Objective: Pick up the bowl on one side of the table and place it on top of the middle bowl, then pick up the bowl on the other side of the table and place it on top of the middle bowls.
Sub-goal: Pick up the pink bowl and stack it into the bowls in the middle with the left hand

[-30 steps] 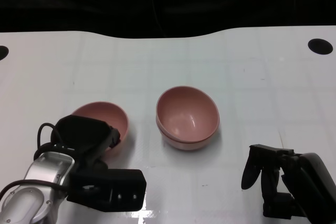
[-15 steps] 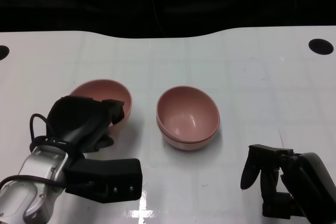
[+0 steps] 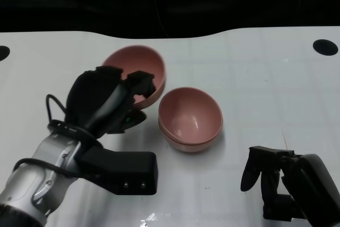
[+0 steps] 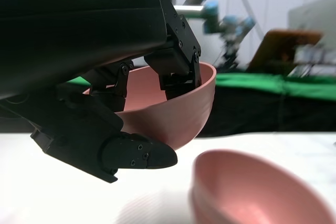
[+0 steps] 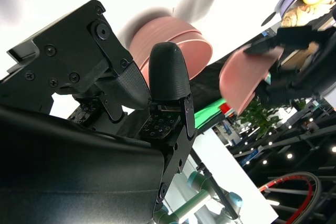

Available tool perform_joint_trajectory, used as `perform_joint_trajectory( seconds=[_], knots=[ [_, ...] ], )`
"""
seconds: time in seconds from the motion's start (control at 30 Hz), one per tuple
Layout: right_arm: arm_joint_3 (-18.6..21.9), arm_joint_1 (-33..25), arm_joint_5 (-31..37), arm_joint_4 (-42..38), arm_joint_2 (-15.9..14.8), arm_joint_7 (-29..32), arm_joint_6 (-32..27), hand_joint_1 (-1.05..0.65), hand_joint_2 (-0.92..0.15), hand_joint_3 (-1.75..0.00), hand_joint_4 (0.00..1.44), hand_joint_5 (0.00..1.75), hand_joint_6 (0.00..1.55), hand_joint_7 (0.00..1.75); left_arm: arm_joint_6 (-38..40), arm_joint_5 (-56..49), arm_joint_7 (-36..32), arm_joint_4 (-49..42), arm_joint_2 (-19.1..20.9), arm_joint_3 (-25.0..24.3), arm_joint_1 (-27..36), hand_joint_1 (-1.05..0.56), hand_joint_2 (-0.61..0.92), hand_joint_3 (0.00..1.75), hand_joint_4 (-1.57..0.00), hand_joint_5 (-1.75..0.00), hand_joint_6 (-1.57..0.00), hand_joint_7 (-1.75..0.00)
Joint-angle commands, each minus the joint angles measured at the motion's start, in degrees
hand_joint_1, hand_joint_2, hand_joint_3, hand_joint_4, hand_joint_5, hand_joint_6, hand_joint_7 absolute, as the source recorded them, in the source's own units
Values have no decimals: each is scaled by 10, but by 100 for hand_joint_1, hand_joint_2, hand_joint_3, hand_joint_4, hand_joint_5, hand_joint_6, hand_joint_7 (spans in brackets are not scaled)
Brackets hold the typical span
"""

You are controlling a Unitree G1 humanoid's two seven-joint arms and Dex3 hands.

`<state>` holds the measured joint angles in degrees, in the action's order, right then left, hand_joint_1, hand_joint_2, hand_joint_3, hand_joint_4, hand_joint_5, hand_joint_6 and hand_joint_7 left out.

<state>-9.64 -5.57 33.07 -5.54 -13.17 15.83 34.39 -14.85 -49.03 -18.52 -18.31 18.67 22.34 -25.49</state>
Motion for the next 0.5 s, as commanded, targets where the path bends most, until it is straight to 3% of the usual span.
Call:
perform_joint_trajectory(
  seconds=[0.03,0.2,0.3,0.33,0.43,0.5],
  knots=[
    [-1,-2,1,2,-2,3,-3,-11,-10,-169,98,175,85,152,-29,11,-8,-23,-4,7,-27,-23,63,66,-82,-174,-87,-112],
    [-4,-3,6,4,-1,3,-9,-11,-10,-169,99,175,85,151,-86,25,-4,-63,-20,25,-63,-21,64,73,-84,-168,-85,-120],
    [-4,-2,6,-1,0,5,-9,-10,-10,-168,99,175,85,151,-101,24,3,-83,-30,37,-82,-21,63,81,-83,-174,-78,-144],
    [-4,-2,7,-2,0,6,-9,-10,-10,-167,99,175,85,151,-103,21,9,-89,-33,43,-89,-22,63,80,-83,-174,-78,-145],
    [-5,-1,11,-5,-1,9,-10,-10,-11,-167,99,175,85,152,-101,19,43,-100,-40,60,-108,-25,68,72,-81,-175,-77,-143],
    [-5,-2,13,-4,-1,10,-11,-10,-11,-166,99,175,86,152,-101,16,68,-104,-41,72,-120,-26,76,57,-78,-175,-72,-150]
  ],
)
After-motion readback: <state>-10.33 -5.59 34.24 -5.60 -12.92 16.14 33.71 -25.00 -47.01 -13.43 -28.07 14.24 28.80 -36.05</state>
